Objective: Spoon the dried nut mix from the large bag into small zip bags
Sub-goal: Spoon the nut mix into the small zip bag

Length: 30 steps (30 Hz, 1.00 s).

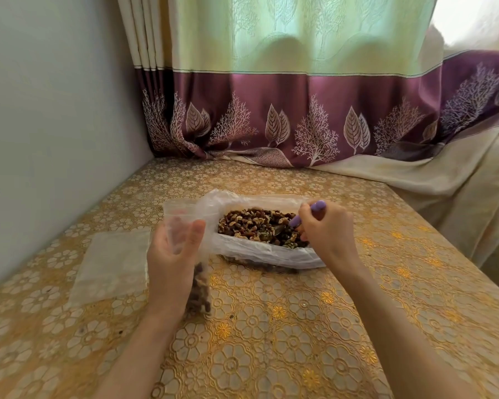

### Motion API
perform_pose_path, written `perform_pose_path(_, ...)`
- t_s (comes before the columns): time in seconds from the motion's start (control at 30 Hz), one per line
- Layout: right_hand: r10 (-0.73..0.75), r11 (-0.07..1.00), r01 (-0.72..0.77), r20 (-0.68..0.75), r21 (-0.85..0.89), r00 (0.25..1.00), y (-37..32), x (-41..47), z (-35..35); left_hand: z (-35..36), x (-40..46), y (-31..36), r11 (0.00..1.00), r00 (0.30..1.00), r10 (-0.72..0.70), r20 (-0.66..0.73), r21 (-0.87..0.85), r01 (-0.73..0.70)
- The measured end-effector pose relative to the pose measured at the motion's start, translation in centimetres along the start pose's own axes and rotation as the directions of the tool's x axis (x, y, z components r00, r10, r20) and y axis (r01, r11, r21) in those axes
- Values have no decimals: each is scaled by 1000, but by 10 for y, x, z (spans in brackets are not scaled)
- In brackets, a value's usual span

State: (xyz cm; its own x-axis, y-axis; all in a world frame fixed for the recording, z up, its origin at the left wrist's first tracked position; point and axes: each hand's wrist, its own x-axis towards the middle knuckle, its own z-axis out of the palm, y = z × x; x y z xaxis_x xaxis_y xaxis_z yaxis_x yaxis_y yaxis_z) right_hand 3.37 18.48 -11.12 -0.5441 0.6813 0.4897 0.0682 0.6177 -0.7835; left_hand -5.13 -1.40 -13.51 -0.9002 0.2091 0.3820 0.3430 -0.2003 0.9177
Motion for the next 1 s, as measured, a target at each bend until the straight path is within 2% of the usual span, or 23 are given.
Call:
perform_pose_path(0.07, 155, 969, -160, 43, 186, 987, 2, -1, 1, 0, 0, -1, 1000, 1000, -6, 5, 0, 6)
perform_pose_path(0.13, 303, 882, -331, 135, 335, 943, 5, 0, 0, 0, 0, -1, 1000, 1000, -14, 8, 13, 14)
perform_pose_path(0.2, 394, 798, -445, 208, 406, 895, 9, 1, -1, 0, 0, 0, 1000, 1000, -21, 20, 4, 21)
perform_pose_path(0.27, 431, 755, -483, 220, 444, 875, 10, 1, -3, 0, 0, 0, 999, 998, -33, 49, 3, 33)
perform_pose_path(0.6, 399, 769, -392, 99, 505, 911, 3, 3, -15, 4, -3, -3, 989, 990, -79, 121, 131, 63)
perform_pose_path(0.83, 298, 747, -309, 119, 589, 947, -22, 0, -21, 5, -6, -3, 985, 979, -135, 153, 132, 115)
perform_pose_path(1.0, 182, 716, -250, 171, 652, 968, -45, -3, -24, 5, -5, -5, 987, 981, -117, 153, 132, 97)
